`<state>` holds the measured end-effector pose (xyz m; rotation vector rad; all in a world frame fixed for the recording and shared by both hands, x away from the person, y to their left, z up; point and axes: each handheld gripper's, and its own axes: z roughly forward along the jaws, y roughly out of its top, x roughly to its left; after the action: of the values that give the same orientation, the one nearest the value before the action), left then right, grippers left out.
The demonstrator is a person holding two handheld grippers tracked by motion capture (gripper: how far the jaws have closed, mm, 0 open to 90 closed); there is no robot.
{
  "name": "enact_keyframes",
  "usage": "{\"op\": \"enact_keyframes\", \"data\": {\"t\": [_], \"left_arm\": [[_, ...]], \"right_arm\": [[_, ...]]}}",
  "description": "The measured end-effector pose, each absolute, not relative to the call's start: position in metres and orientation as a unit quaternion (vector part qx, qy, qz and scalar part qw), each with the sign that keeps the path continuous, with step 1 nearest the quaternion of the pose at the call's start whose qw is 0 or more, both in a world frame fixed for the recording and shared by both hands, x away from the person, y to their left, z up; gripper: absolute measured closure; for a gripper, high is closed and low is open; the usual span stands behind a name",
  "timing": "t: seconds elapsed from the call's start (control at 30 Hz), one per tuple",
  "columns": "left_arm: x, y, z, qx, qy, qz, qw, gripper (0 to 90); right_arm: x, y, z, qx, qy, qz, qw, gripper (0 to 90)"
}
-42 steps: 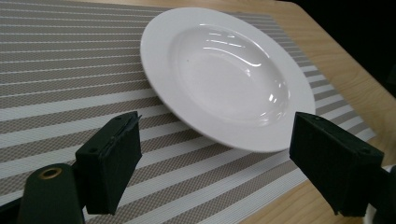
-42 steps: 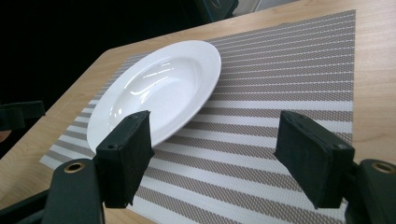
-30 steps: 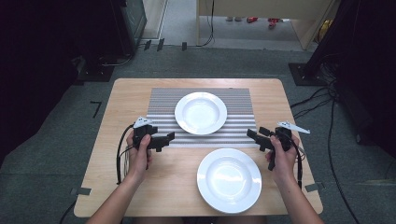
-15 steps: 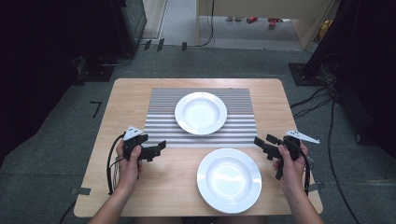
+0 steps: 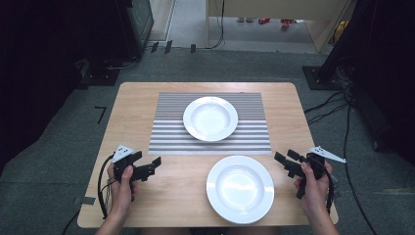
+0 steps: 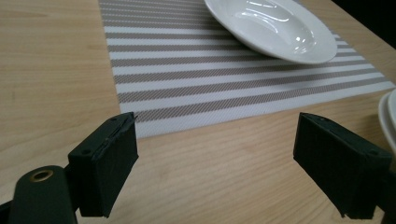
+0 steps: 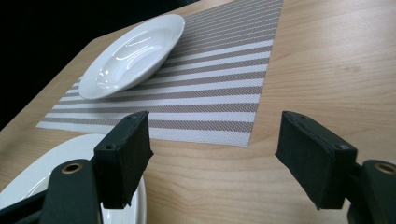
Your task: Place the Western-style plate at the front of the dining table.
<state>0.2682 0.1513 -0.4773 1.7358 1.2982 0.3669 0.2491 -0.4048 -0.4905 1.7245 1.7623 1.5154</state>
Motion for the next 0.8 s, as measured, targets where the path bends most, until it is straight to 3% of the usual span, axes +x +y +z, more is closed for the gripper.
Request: {"op": "enact_keyframes", "data": {"t": [0.8], "left_arm": [[0.221,0.229,-0.500,0.675,0.593,0.216,0.383,13.8]], "right_arm": [[0.190,-0.461,-0.514,0.635,0.592,0.458,0.187,25.4]]}}
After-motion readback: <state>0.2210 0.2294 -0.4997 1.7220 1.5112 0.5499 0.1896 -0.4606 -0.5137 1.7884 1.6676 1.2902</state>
